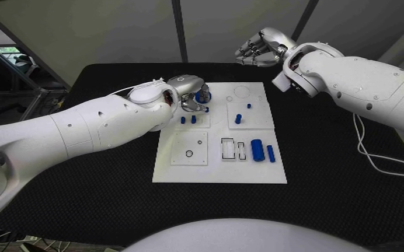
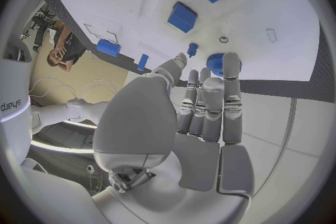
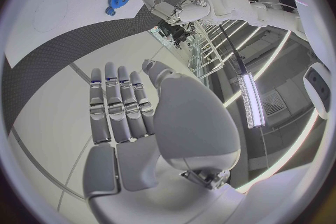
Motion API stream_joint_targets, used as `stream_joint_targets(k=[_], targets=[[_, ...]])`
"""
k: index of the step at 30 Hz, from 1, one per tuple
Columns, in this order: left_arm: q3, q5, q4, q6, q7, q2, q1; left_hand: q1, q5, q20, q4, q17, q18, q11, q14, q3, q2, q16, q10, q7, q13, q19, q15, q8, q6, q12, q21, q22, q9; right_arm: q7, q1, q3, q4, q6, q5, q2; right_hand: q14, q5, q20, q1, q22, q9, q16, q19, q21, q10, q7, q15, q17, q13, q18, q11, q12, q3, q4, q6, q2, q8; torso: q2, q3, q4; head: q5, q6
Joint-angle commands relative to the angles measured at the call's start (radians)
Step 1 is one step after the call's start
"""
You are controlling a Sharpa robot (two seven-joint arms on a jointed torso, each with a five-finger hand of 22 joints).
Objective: Assemble the parts on the task board
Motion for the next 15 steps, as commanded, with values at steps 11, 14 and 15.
stream_joint_targets(k=[11, 14, 15], targets=[[-0.001, -0.060, -0.046, 0.091, -0.033, 0.044, 0.001, 0.002, -0.004, -0.002, 0.002, 0.100, -0.055, 0.000, 0.056, 0.002, 0.015, 0.126, 0.005, -0.001, -0.022, 0.091, 0.000, -0.011, 0.034, -0.006, 0.234, 0.115, -0.024, 0.009, 0.001, 0.001, 0.002, -0.011, -0.008, 0.005, -0.009, 0.005, 0.001, 0.007, 0.001, 0.000, 0.001, 0.005, -0.006, -0.008, 0.001, 0.001, -0.001, -0.001, 0.007, 0.000, -0.001, 0.006, 0.001, 0.004, -0.004, -0.004, 0.001, 0.0006, 0.0008, 0.004, -0.005], [-0.001, -0.060, -0.052, 0.100, -0.036, 0.049, 0.001, 0.005, -0.003, -0.002, 0.001, 0.108, -0.057, -0.001, 0.062, 0.006, 0.018, 0.136, 0.011, -0.001, -0.025, 0.099, -0.001, -0.012, 0.038, -0.007, 0.255, 0.126, -0.026, 0.009, 0.001, 0.001, 0.002, -0.010, -0.008, 0.005, -0.009, 0.005, 0.001, 0.007, 0.001, 0.000, 0.001, 0.005, -0.006, -0.008, 0.001, 0.001, -0.001, -0.001, 0.007, 0.000, -0.001, 0.006, 0.001, 0.004, -0.004, -0.004, 0.001, 0.0003, 0.0016, 0.000, -0.006], [-0.001, -0.060, -0.054, 0.103, -0.036, 0.051, 0.001, 0.006, -0.003, -0.002, 0.001, 0.110, -0.058, -0.001, 0.063, 0.007, 0.019, 0.139, 0.013, -0.001, -0.026, 0.101, -0.001, -0.012, 0.040, -0.008, 0.261, 0.129, -0.027, 0.009, 0.001, 0.001, 0.002, -0.010, -0.008, 0.006, -0.009, 0.005, 0.001, 0.007, 0.001, 0.000, 0.001, 0.005, -0.006, -0.008, 0.001, 0.001, -0.001, -0.001, 0.007, 0.000, -0.001, 0.006, 0.001, 0.004, -0.004, -0.004, 0.000, 0.0008, 0.0019, 0.000, -0.006]])
